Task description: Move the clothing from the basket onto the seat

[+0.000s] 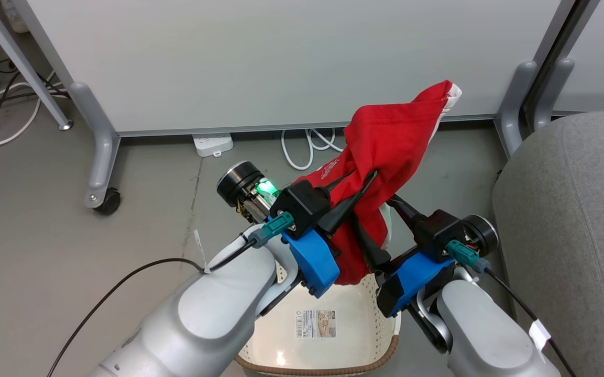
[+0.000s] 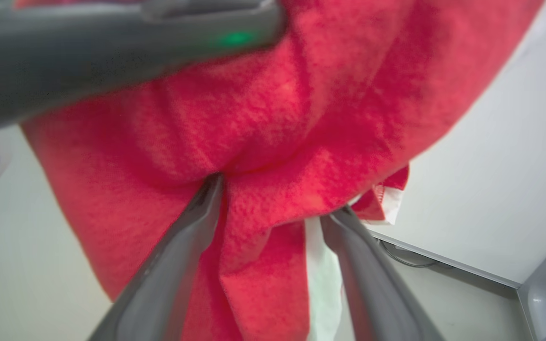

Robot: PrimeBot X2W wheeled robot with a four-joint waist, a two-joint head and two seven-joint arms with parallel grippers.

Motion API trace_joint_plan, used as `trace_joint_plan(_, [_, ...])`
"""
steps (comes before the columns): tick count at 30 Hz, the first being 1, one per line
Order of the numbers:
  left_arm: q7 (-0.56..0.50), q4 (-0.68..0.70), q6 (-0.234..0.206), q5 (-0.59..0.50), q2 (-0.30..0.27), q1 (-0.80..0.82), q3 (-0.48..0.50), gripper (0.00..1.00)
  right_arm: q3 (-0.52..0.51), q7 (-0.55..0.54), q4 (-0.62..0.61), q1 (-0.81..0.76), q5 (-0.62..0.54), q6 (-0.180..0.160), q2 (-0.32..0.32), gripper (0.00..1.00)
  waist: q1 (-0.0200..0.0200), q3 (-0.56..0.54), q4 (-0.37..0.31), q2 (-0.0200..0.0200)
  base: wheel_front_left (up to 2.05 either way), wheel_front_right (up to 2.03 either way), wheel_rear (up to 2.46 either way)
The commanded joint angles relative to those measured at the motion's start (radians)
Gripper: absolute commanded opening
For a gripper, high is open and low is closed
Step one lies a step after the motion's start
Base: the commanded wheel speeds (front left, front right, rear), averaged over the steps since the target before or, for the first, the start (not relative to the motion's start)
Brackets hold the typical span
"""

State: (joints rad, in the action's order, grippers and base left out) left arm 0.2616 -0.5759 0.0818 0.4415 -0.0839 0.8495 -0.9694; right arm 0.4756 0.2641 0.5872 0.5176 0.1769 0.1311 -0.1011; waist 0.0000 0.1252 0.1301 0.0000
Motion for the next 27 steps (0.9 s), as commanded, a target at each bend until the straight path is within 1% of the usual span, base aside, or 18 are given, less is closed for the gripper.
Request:
trace_joint_plan(1, [0.005, 0.004, 0.002, -0.004, 0.000, 0.010, 0.004, 0.00, 0.001, 0.000, 0.010, 0.020, 0.005, -0.001, -0.002, 1.00, 0.0000, 0.000, 0.001, 0.0000, 0.00, 0.00, 0.00])
trace_joint_plan(2, [0.005, 0.004, 0.003, -0.005, 0.000, 0.010, 0.005, 0.00, 0.002, 0.000, 0.015, 0.022, 0.006, -0.001, 0.000, 0.90, 0.0000, -0.001, 0.001, 0.0000, 0.00, 0.00, 0.00])
trace_joint_plan(3, [0.005, 0.004, 0.004, -0.005, 0.001, 0.009, 0.006, 0.00, 0.005, 0.000, 0.024, 0.023, 0.009, -0.001, 0.002, 0.27, 0.0000, -0.001, 0.001, 0.0000, 0.00, 0.00, 0.00])
trace_joint_plan(4, [0.005, 0.003, 0.004, -0.004, 0.001, 0.009, 0.006, 0.00, 0.009, 0.000, 0.030, 0.026, 0.011, -0.001, 0.004, 0.00, 0.0000, -0.003, 0.001, 0.0000, 0.00, 0.00, 0.00])
trace_joint_plan(27, [0.005, -0.009, 0.010, -0.015, 0.005, -0.013, 0.016, 0.00, 0.040, 0.000, 0.044, 0.020, 0.038, -0.001, -0.003, 0.00, 0.0000, -0.018, -0.012, 0.0000, 0.00, 0.00, 0.00])
